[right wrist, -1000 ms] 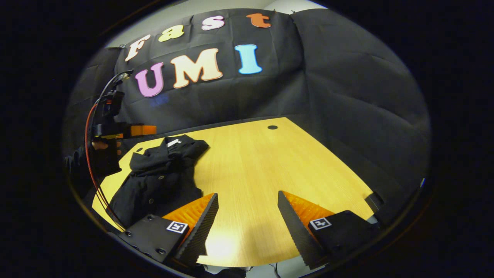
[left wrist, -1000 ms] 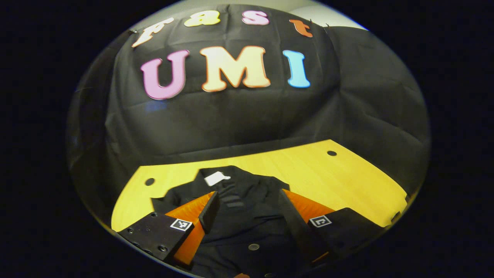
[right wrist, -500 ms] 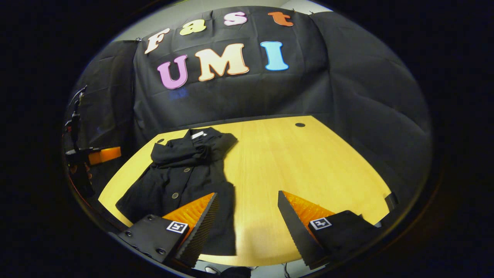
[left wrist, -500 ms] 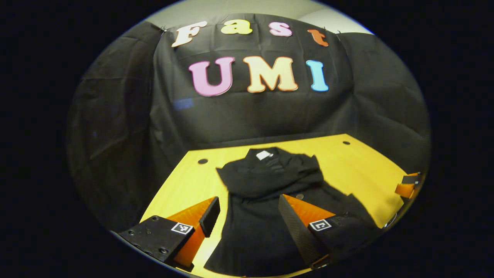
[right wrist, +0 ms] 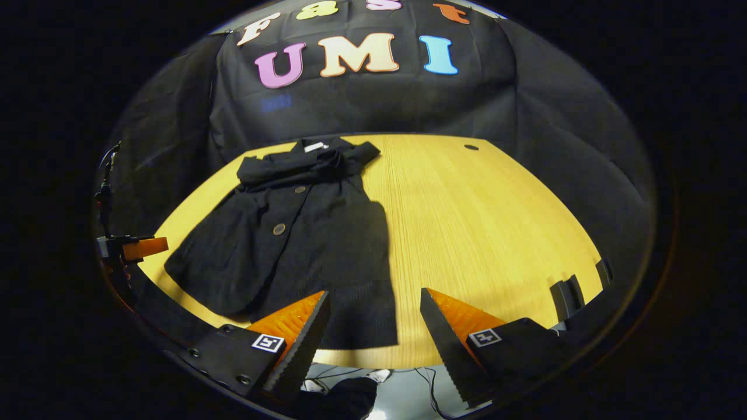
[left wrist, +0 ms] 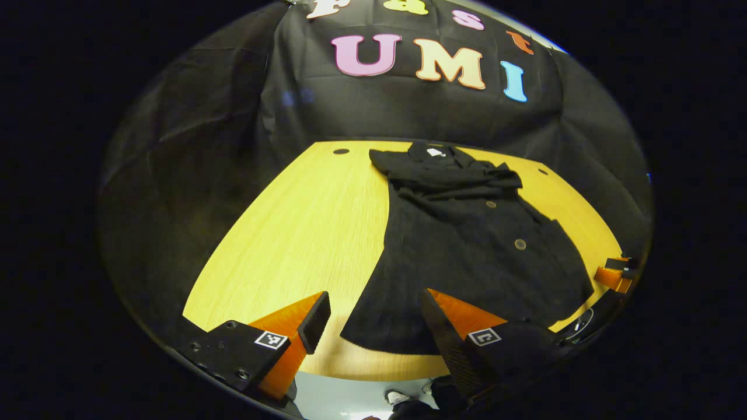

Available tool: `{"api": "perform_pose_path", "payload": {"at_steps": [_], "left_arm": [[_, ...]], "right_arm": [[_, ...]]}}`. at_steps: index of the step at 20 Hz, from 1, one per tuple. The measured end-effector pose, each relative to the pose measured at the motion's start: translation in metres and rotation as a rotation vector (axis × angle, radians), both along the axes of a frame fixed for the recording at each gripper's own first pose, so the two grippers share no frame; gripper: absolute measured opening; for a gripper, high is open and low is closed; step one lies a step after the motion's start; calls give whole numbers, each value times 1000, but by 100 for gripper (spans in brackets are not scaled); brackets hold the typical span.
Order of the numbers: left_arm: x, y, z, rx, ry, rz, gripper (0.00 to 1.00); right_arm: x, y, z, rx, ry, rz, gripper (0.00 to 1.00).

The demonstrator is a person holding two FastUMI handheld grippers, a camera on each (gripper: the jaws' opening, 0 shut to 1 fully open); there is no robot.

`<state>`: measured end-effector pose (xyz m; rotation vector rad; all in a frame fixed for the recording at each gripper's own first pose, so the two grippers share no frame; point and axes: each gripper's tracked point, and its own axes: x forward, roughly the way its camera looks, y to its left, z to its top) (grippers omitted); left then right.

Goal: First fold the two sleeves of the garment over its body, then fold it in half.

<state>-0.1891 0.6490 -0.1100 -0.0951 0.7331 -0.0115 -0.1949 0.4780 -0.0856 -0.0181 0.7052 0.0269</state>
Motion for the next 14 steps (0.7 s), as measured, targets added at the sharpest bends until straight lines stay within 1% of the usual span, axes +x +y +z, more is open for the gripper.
{"api": "perform_pose_path", "payload": {"at_steps": [2, 3, 4, 5, 6, 7, 8, 10, 11, 12, 13, 14], "left_arm": [[-11, 1, -13, -9, 38, -15, 97], [-14, 0, -19, -13, 50, -18, 97], [-17, -1, -24, -17, 61, -24, 92], [-20, -3, -32, -22, 85, -32, 97], [-27, -4, -36, -21, 109, -22, 97], [-34, 2, -37, 7, 68, -52, 100], [-33, -1, -38, 16, 54, -79, 98], [-30, -4, -36, 7, 8, -97, 95], [-30, -5, -36, -1, -4, -100, 95], [-28, -4, -34, -3, -22, -102, 87], [-29, -7, -35, -6, -28, -114, 80], [-27, -8, -35, -17, -33, -119, 65]], "right_arm": [[-3, 4, -10, -5, 29, -8, 95], [-2, 3, -14, -14, 39, -15, 99], [-2, 2, -18, -19, 49, -21, 99], [-2, 2, -22, -21, 63, -28, 99], [-3, 2, -28, -25, 87, -38, 95], [-8, 3, -34, -17, 111, -33, 95], [-5, 5, -32, -12, 96, -39, 98], [-5, 7, -31, -5, 90, -29, 90], [-5, 12, -32, 0, 87, -10, 89], [-4, 16, -32, -1, 79, 8, 77], [-5, 23, -32, 10, 78, 32, 69], [-4, 27, -34, 24, 72, 48, 49]]}}
